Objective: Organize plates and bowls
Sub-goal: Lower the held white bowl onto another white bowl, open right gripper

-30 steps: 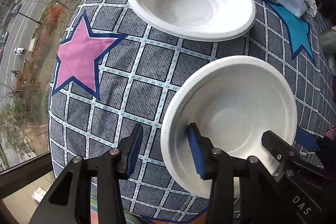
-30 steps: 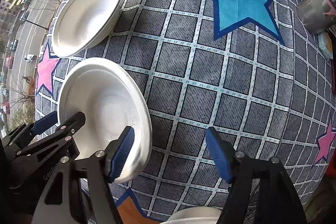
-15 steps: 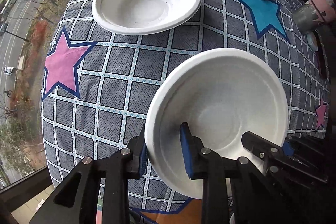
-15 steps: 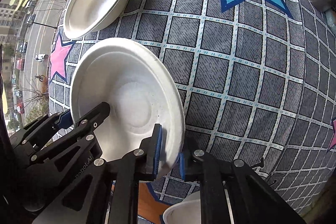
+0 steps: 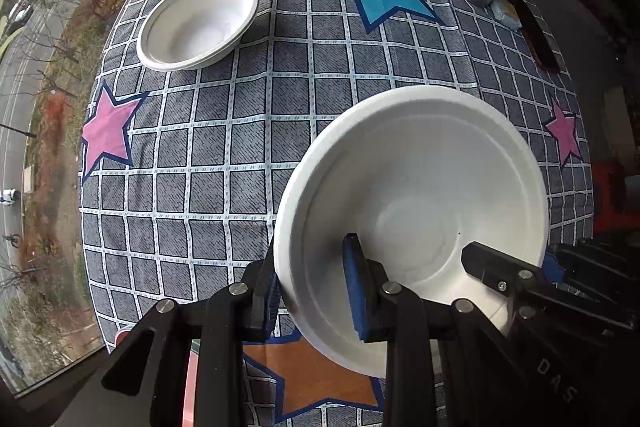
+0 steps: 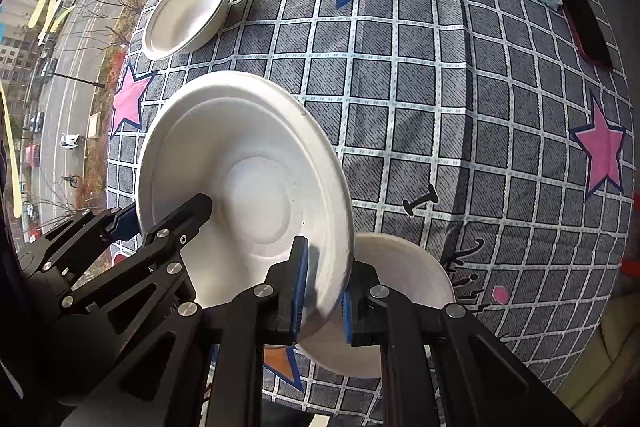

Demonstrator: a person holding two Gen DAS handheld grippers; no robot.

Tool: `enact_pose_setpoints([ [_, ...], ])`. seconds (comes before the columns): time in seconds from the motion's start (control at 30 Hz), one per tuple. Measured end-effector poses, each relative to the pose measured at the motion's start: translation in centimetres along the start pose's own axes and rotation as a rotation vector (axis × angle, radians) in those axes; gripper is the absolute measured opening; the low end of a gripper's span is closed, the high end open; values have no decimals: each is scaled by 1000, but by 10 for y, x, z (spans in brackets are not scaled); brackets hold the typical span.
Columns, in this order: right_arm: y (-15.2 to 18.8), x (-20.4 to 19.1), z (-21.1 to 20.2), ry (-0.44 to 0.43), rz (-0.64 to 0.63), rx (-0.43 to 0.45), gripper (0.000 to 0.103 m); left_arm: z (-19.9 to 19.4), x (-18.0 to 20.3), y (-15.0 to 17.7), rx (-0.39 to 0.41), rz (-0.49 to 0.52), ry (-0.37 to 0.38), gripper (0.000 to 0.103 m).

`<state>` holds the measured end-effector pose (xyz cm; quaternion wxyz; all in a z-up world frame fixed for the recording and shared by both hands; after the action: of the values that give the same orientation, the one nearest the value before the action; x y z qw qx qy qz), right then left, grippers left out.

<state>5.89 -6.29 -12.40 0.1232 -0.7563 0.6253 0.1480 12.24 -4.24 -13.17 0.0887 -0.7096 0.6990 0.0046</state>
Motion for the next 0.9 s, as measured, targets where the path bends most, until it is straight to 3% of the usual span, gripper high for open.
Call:
enact_pose_setpoints([
  [0.33, 71, 36, -7, 34, 103, -3, 16, -2, 53, 44, -36, 143, 36, 31],
  [0.77, 81, 59, 1, 72, 148, 0, 16, 11, 78, 42, -62, 176, 35, 32],
  [0.83, 82, 60, 3, 69, 144, 0, 16, 12, 77, 42, -62, 168, 26, 38],
  [0.9, 82, 61, 4, 95, 132, -8, 16, 10, 75, 43, -64, 162, 16, 58],
])
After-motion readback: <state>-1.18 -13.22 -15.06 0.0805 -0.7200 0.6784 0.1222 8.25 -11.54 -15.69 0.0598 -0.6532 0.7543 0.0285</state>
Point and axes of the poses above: each gripper's, at about its wrist camera, not at the fingertips, and z roughly the way its jaws point, x to its right, y to its underside, the point moved 3 cm from there along z, roughly the way its jaws point, and after that the axes turned 9 degrees about -y, right-handed, at the moved point
